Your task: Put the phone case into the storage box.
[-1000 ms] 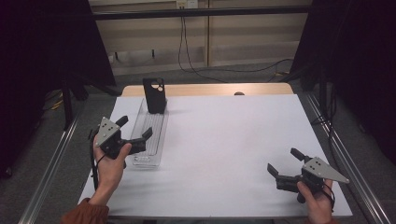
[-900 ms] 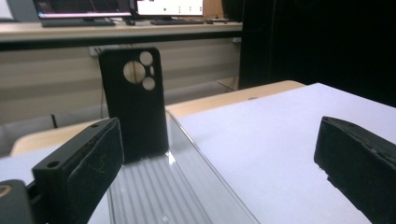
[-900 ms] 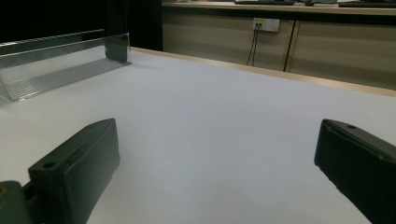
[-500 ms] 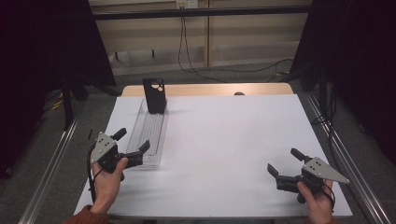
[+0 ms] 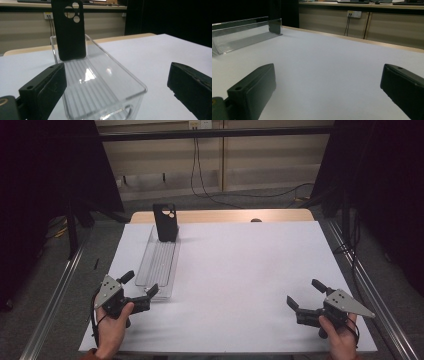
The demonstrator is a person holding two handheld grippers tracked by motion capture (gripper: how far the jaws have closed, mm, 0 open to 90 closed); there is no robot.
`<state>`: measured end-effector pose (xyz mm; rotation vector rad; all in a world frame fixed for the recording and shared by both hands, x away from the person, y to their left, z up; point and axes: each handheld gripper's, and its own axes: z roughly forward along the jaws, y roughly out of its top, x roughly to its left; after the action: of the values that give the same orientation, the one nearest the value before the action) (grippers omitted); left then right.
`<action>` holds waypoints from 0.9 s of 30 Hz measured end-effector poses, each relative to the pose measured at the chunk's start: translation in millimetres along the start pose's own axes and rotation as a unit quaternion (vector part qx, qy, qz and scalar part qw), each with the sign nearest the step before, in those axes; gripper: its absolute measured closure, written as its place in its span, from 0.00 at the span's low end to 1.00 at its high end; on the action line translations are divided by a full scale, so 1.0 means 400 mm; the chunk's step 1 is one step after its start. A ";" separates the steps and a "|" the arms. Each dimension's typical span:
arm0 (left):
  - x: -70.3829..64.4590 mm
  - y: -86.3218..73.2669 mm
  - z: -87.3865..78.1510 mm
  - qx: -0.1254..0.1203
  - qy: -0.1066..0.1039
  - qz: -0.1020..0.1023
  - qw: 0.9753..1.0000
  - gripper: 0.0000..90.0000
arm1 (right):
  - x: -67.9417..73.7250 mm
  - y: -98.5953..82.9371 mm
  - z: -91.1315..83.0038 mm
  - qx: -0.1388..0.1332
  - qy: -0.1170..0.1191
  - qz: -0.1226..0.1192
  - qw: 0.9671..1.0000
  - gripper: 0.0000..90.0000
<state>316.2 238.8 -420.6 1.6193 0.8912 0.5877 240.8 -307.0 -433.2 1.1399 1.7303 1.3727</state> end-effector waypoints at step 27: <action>-0.008 -0.037 -0.057 0.005 0.028 -0.010 1.000 0.02 | -0.009 -0.007 -0.020 -0.001 -0.016 0.005 1.000 0.00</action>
<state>293.1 250.8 -429.4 1.6076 0.9517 0.6169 234.7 -313.9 -434.0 1.1661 1.7024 1.3537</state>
